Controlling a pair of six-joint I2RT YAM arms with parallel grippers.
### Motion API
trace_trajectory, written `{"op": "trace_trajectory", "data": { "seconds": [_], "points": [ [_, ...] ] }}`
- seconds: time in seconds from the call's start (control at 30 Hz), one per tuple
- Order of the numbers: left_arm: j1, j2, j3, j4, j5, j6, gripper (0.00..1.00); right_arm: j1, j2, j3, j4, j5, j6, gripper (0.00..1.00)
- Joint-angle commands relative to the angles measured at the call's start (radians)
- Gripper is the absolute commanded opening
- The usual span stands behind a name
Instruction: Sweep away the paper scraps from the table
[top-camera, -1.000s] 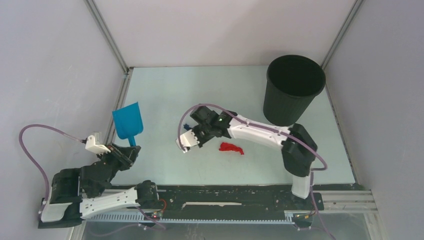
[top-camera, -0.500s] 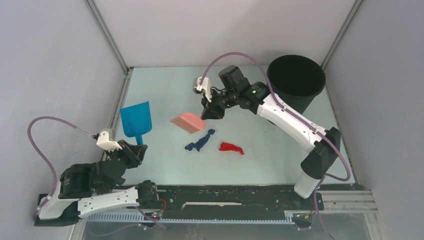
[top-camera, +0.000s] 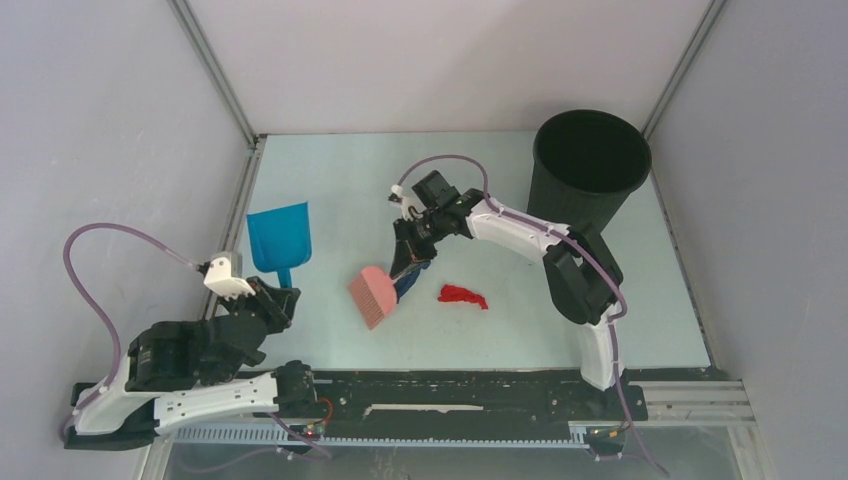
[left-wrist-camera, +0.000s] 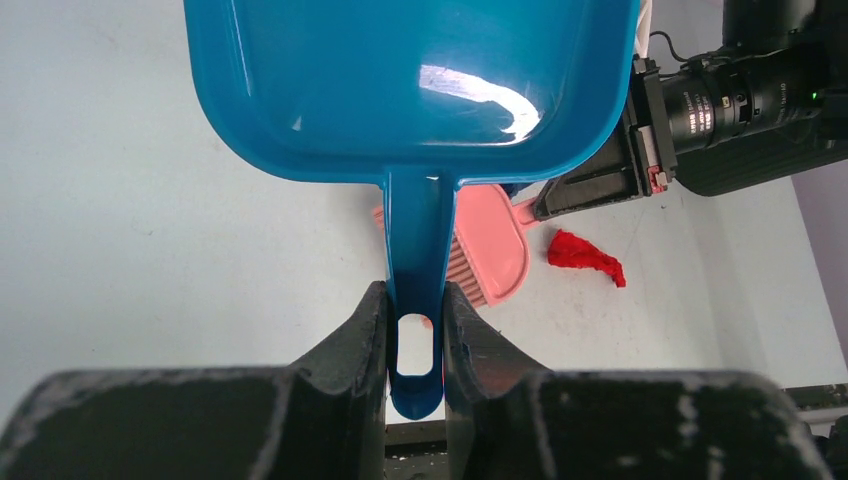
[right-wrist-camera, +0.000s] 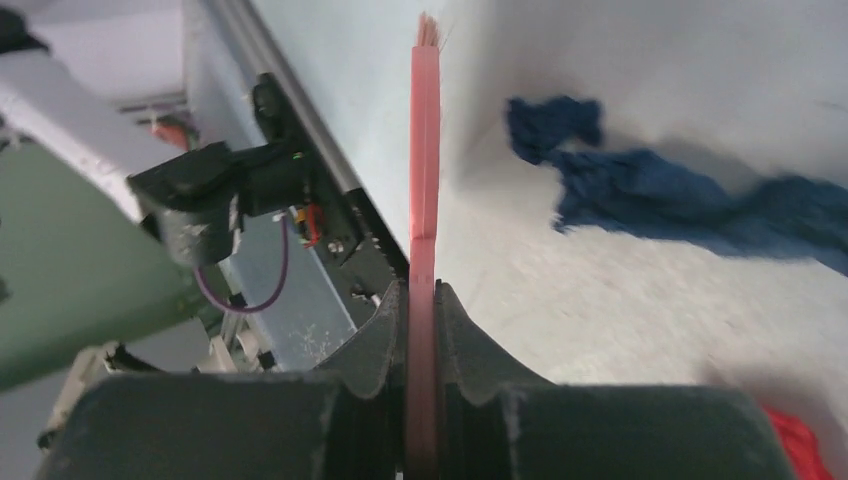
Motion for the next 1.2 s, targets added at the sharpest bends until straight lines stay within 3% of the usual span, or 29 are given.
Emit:
{"op": "trace_trajectory", "data": {
  "seconds": [0.0, 0.3, 0.37, 0.47, 0.6, 0.73, 0.83, 0.97, 1.17],
  "points": [
    [0.002, 0.021, 0.020, 0.007, -0.024, -0.003, 0.01, -0.051, -0.080, 0.006, -0.046, 0.114, 0.049, 0.00],
    [0.003, 0.010, -0.022, 0.045, -0.024, 0.026, 0.02, -0.185, -0.145, 0.029, -0.158, 0.307, -0.113, 0.00],
    [0.003, 0.012, -0.026, 0.045, -0.023, 0.034, 0.02, -0.222, -0.192, 0.031, -0.155, 0.244, -0.147, 0.00],
    [0.003, 0.006, -0.033, 0.046, -0.021, 0.038, 0.02, -0.291, -0.243, 0.054, -0.180, -0.030, -0.214, 0.00],
    [0.002, -0.004, -0.043, 0.064, -0.014, 0.055, 0.02, -0.305, -0.247, 0.153, -0.467, -0.217, -0.517, 0.00],
    [0.003, -0.009, -0.055, 0.076, -0.004, 0.063, 0.02, -0.200, -0.256, 0.216, -0.846, -0.028, -1.027, 0.00],
    [0.003, -0.002, -0.060, 0.085, 0.005, 0.071, 0.02, -0.121, -0.289, 0.153, -0.931, 0.193, -1.226, 0.00],
    [0.002, 0.022, -0.058, 0.091, 0.021, 0.079, 0.02, -0.056, -0.317, 0.054, -0.893, 0.383, -1.335, 0.00],
    [0.003, 0.062, -0.059, 0.109, 0.067, 0.094, 0.02, -0.032, -0.261, 0.024, -0.770, 0.530, -1.339, 0.00]
  ]
}}
